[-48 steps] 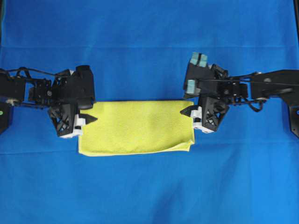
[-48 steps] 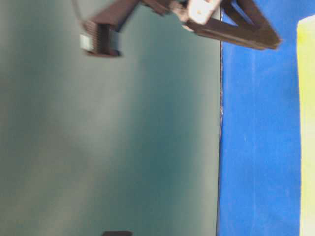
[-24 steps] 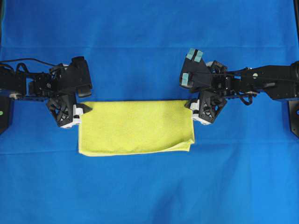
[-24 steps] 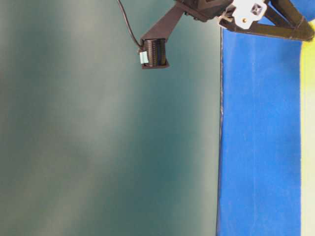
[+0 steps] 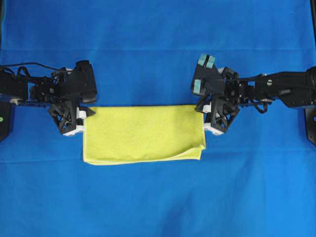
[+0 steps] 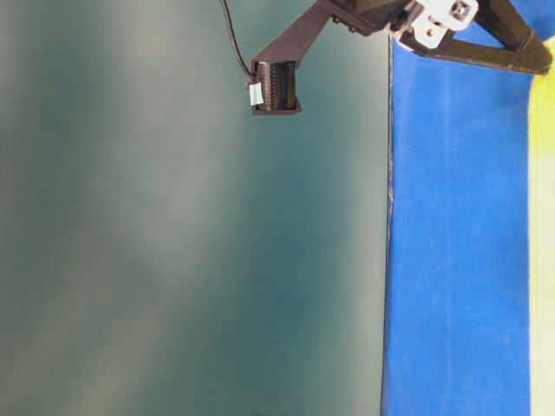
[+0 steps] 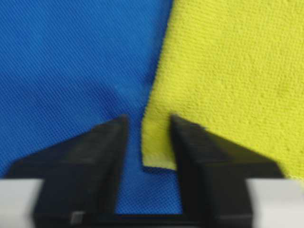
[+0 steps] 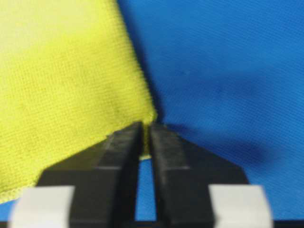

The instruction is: Fold the yellow towel.

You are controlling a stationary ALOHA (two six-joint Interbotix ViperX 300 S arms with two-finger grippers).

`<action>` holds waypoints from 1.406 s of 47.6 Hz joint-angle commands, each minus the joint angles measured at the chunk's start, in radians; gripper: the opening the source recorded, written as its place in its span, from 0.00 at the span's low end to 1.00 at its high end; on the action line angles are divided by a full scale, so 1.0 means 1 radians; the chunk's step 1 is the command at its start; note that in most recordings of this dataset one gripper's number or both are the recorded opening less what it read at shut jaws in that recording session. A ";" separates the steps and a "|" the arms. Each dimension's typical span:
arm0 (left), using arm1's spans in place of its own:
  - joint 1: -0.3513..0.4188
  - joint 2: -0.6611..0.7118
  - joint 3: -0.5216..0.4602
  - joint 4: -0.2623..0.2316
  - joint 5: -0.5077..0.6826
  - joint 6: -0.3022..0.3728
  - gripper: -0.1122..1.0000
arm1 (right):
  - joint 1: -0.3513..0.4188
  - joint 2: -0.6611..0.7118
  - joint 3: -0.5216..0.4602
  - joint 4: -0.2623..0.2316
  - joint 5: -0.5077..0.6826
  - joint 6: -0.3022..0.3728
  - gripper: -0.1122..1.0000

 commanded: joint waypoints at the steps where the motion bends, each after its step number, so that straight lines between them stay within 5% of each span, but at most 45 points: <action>1: 0.002 -0.003 -0.017 0.000 0.020 -0.002 0.30 | 0.008 -0.005 -0.003 -0.002 -0.014 -0.002 0.13; 6: 0.002 -0.003 -0.017 0.000 0.028 0.000 0.11 | 0.011 -0.006 -0.002 0.000 -0.029 0.000 0.12; 19: 0.002 -0.020 -0.026 0.000 0.051 0.000 0.12 | 0.009 -0.023 -0.002 0.002 -0.015 0.009 0.12; 46: -0.089 -0.285 -0.255 -0.002 0.454 -0.003 0.12 | 0.006 -0.367 -0.067 -0.014 0.239 0.000 0.12; 67: -0.158 -0.318 -0.256 0.000 0.360 -0.003 0.12 | -0.067 -0.394 -0.060 -0.040 0.245 0.006 0.12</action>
